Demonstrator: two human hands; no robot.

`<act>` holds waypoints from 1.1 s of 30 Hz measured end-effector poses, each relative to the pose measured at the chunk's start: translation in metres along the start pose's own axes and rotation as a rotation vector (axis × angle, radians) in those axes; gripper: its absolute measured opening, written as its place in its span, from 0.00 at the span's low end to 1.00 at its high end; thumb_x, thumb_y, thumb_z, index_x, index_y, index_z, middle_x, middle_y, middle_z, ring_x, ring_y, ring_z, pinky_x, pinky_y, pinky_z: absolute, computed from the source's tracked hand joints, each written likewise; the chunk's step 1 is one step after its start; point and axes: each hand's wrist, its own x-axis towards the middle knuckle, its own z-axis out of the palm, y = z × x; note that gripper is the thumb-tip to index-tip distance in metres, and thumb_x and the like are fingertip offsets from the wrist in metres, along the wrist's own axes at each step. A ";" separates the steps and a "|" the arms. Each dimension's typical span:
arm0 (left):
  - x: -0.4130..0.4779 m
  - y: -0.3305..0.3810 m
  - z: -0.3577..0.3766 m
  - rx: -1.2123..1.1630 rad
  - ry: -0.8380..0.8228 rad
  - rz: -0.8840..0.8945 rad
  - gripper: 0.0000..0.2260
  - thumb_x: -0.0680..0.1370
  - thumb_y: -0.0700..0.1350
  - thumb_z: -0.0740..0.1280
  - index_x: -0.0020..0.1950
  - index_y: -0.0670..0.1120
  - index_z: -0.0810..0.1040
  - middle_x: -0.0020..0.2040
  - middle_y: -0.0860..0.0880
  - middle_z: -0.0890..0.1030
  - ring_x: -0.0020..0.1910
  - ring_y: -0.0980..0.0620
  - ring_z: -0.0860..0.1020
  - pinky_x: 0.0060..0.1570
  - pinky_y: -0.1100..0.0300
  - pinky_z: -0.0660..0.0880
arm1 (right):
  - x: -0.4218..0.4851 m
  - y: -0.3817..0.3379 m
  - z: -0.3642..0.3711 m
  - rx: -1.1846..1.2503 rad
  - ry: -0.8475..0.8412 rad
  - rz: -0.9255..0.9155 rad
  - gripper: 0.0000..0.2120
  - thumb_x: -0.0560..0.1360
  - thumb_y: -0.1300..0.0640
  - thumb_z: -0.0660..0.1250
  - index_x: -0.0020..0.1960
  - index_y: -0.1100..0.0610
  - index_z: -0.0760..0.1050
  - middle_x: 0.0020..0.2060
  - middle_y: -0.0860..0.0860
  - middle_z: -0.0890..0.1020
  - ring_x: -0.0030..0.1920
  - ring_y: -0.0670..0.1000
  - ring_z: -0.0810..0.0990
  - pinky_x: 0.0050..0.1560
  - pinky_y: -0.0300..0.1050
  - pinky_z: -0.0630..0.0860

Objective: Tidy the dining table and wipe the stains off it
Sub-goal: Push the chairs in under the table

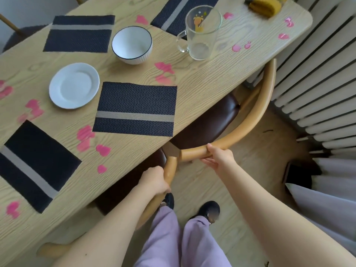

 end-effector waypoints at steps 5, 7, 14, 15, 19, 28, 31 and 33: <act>-0.004 -0.002 0.012 0.029 -0.074 -0.003 0.25 0.68 0.51 0.76 0.60 0.44 0.72 0.56 0.46 0.78 0.55 0.46 0.78 0.53 0.54 0.76 | 0.000 0.002 -0.014 -0.018 0.040 -0.045 0.17 0.76 0.57 0.69 0.60 0.62 0.68 0.56 0.62 0.78 0.45 0.59 0.83 0.33 0.42 0.80; -0.004 0.002 0.011 0.041 -0.057 0.013 0.24 0.69 0.51 0.75 0.60 0.44 0.73 0.56 0.46 0.78 0.55 0.45 0.78 0.54 0.54 0.76 | 0.000 0.005 -0.014 -0.019 0.044 -0.066 0.21 0.76 0.56 0.69 0.64 0.62 0.68 0.56 0.60 0.78 0.48 0.59 0.83 0.29 0.40 0.81; -0.004 0.017 0.017 0.010 -0.088 0.050 0.25 0.68 0.54 0.76 0.59 0.45 0.73 0.54 0.47 0.78 0.53 0.46 0.79 0.53 0.54 0.77 | 0.001 0.008 -0.008 -0.033 0.049 -0.069 0.22 0.76 0.53 0.69 0.65 0.60 0.68 0.56 0.58 0.79 0.40 0.55 0.84 0.36 0.42 0.80; -0.003 0.016 0.018 -0.001 -0.091 0.049 0.25 0.67 0.54 0.76 0.58 0.45 0.73 0.54 0.47 0.79 0.52 0.46 0.79 0.53 0.53 0.77 | 0.000 0.008 -0.008 -0.029 0.042 -0.069 0.22 0.76 0.54 0.69 0.66 0.59 0.68 0.57 0.58 0.79 0.41 0.55 0.84 0.37 0.42 0.81; -0.003 0.014 0.020 -0.029 -0.094 0.048 0.25 0.67 0.54 0.76 0.58 0.45 0.73 0.54 0.47 0.78 0.52 0.46 0.79 0.54 0.52 0.77 | -0.001 0.009 -0.011 -0.019 0.033 -0.068 0.23 0.76 0.55 0.69 0.67 0.59 0.66 0.58 0.58 0.78 0.45 0.57 0.84 0.42 0.45 0.83; 0.001 0.011 0.022 -0.026 -0.108 0.066 0.25 0.67 0.54 0.76 0.58 0.46 0.73 0.54 0.47 0.79 0.52 0.47 0.79 0.53 0.53 0.77 | -0.002 0.008 -0.020 -0.023 0.083 -0.062 0.20 0.77 0.57 0.68 0.66 0.61 0.67 0.56 0.59 0.78 0.47 0.57 0.83 0.31 0.41 0.81; 0.001 0.011 0.021 -0.028 -0.120 0.068 0.25 0.67 0.54 0.76 0.58 0.46 0.73 0.53 0.47 0.79 0.51 0.47 0.79 0.52 0.53 0.78 | -0.003 0.007 -0.020 -0.018 0.080 -0.053 0.21 0.77 0.57 0.67 0.66 0.62 0.66 0.56 0.60 0.78 0.46 0.57 0.83 0.30 0.41 0.81; 0.002 0.010 0.019 -0.018 -0.120 0.072 0.26 0.67 0.54 0.77 0.58 0.45 0.73 0.53 0.47 0.79 0.51 0.47 0.79 0.52 0.53 0.78 | -0.004 0.006 -0.019 -0.018 0.080 -0.052 0.21 0.77 0.57 0.68 0.67 0.62 0.66 0.56 0.60 0.78 0.45 0.57 0.83 0.29 0.41 0.81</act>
